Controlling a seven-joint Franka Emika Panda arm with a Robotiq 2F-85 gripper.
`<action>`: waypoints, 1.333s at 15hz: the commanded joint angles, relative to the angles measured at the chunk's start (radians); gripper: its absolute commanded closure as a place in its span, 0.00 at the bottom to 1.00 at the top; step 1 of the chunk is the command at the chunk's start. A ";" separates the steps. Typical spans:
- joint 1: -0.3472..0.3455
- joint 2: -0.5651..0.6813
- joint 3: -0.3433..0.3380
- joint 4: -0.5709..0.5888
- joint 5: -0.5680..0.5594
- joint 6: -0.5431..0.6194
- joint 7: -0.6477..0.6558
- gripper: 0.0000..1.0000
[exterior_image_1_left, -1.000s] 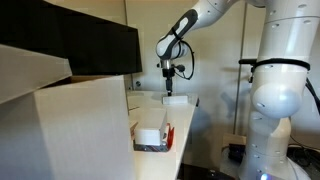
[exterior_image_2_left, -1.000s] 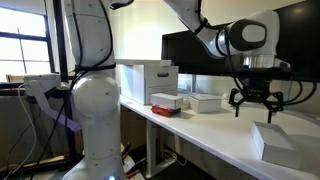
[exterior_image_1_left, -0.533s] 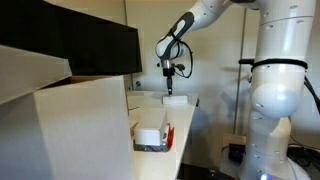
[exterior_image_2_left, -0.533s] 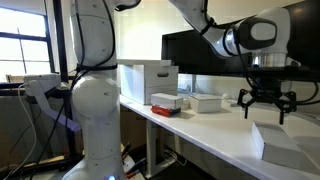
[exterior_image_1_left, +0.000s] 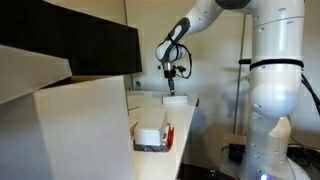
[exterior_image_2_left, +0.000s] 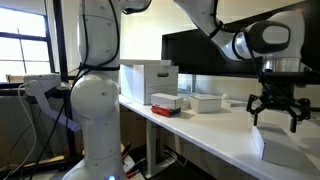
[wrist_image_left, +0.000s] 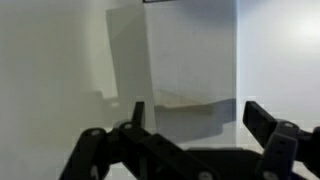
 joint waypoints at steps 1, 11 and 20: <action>-0.032 0.033 0.010 0.029 -0.007 -0.035 -0.071 0.00; -0.054 0.037 0.008 0.004 -0.044 -0.042 -0.129 0.00; -0.064 0.031 0.003 -0.036 -0.110 -0.016 -0.116 0.27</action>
